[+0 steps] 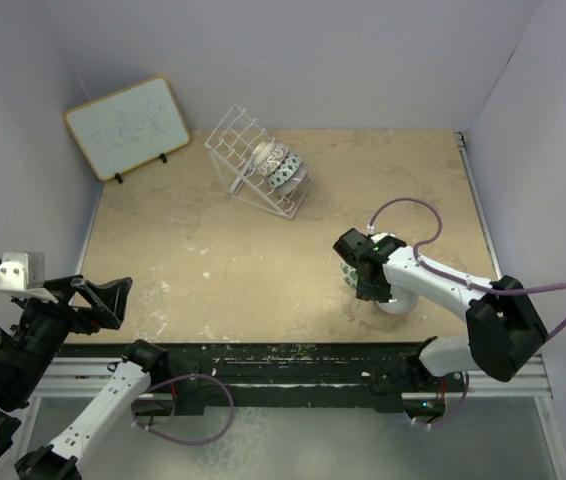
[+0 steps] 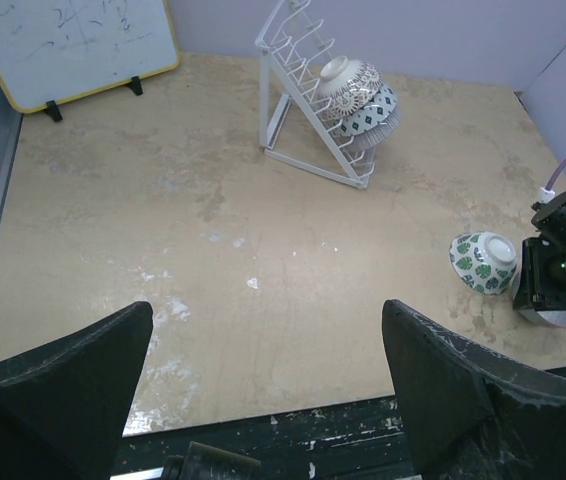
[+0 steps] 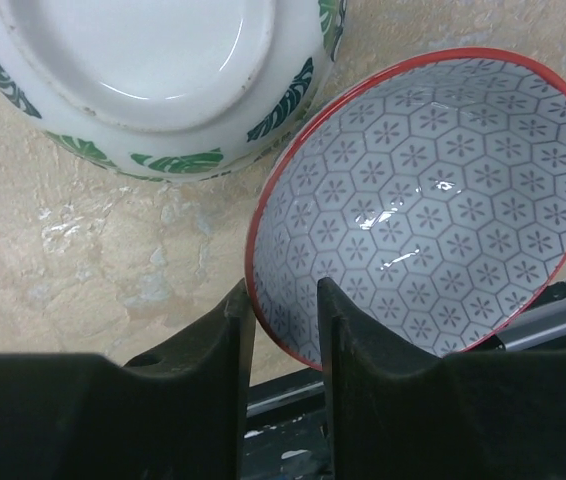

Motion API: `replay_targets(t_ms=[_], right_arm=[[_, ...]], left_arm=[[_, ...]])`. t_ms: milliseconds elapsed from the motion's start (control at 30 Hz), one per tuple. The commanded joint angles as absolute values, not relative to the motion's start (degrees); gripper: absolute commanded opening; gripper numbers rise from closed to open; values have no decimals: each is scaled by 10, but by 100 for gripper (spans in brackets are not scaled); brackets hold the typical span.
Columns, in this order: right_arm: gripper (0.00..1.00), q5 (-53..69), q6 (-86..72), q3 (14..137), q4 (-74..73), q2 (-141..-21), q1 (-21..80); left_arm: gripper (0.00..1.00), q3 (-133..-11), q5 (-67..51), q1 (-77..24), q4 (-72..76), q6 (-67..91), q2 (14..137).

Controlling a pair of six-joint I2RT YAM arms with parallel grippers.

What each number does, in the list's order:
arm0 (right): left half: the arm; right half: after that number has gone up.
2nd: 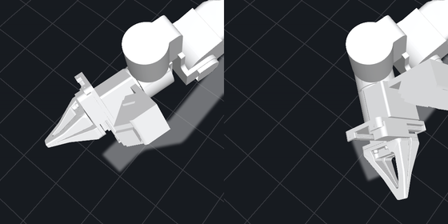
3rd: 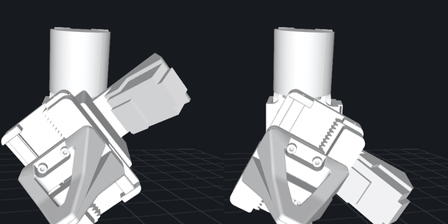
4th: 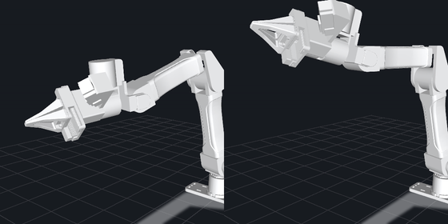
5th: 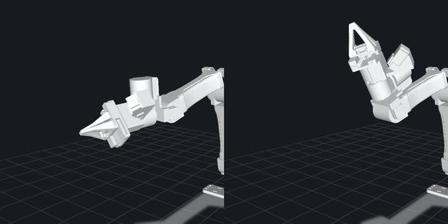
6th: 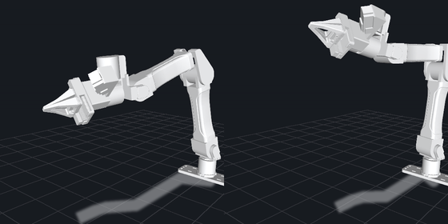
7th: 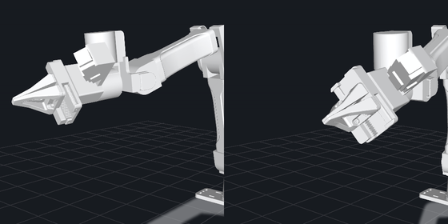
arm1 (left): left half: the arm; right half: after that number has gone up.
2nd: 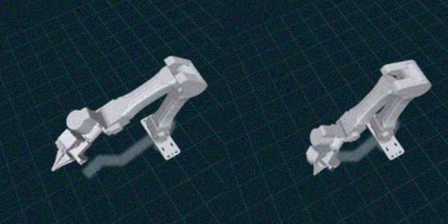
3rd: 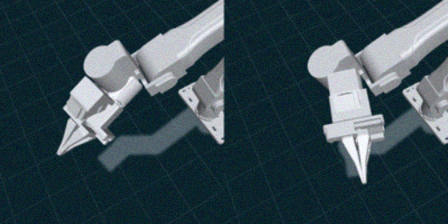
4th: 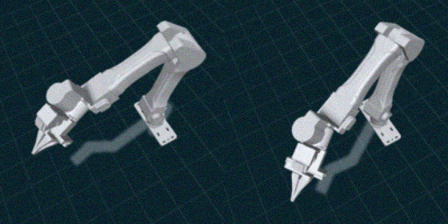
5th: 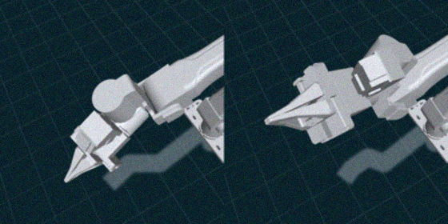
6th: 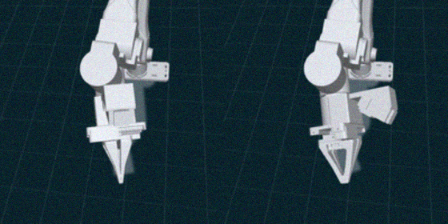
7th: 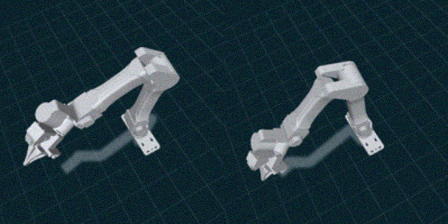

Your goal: Load the bowls into the dish rack

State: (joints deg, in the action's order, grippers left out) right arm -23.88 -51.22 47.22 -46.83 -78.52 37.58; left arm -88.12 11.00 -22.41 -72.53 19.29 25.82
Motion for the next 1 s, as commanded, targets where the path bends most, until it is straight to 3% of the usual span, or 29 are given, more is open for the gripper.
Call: replay_targets(t_ms=[0, 100, 200, 300, 667, 967], right_arm=[[32, -270, -532, 474, -484, -794, 379], [30, -276, -538, 474, -487, -797, 379], [9, -286, -549, 475, -495, -799, 383], [0, -291, -561, 483, -509, -790, 388], [0, -289, -522, 649, -602, -698, 394], [0, 13, -414, 789, -295, -712, 392]], left_arm=[[99, -884, 119, -231, -708, 185, 257], [99, -885, 122, -232, -708, 183, 256], [99, -885, 126, -234, -710, 183, 255], [99, -886, 129, -236, -711, 182, 254], [99, -887, 133, -239, -710, 187, 252], [99, -909, 136, -240, -710, 188, 262]])
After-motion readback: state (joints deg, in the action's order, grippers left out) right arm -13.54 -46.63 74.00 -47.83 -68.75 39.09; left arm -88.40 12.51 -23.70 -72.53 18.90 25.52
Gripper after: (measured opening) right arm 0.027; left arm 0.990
